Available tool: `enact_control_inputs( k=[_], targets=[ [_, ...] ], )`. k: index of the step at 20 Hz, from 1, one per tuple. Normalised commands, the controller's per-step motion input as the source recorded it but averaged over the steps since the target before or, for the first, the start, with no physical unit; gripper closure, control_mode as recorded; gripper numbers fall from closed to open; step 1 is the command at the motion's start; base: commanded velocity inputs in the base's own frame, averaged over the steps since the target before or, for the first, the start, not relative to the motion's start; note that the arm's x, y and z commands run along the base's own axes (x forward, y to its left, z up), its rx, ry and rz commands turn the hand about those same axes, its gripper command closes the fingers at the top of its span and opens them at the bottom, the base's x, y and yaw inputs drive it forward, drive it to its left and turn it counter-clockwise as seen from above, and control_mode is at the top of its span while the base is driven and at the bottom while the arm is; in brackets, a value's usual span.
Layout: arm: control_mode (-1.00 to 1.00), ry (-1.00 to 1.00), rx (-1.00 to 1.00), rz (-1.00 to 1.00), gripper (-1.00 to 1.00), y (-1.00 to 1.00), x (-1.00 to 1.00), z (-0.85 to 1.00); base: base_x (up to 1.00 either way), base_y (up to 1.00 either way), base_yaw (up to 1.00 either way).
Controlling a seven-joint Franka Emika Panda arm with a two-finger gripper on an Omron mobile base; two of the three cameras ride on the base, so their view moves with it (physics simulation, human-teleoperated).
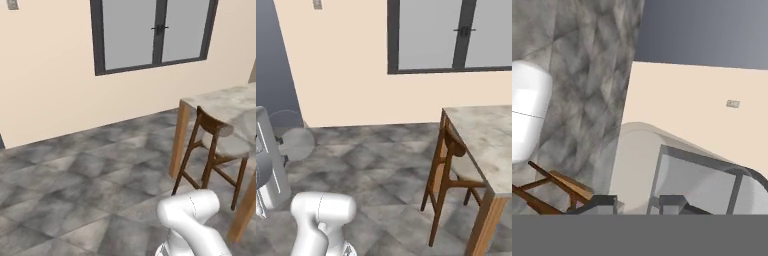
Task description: There is a bowl on the dining counter. Grab a lemon wedge from the fridge and place it in the bowl. Then get the liquor bottle and glass cup from the cabinet and place them next to the bowl.
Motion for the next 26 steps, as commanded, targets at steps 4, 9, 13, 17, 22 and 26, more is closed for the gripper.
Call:
enact_control_inputs(
  k=[4,9,13,17,22,26],
  targets=[
    [1.0,0.0,0.0,0.0,1.0,0.0,0.0,0.0,0.17,-1.0,-0.02],
    [1.0,0.0,0.0,0.0,1.0,0.0,0.0,0.0,0.04,-1.0,0.0],
    [1.0,0.0,0.0,0.0,1.0,0.0,0.0,0.0,0.0,-1.0,0.0],
    [1.0,0.0,0.0,0.0,1.0,0.0,0.0,0.0,0.0,-1.0,0.0],
    [1.0,0.0,0.0,0.0,1.0,0.0,0.0,0.0,-0.05,-1.0,0.0],
    [1.0,0.0,0.0,0.0,1.0,0.0,0.0,0.0,-0.11,-1.0,0.0]
  ],
)
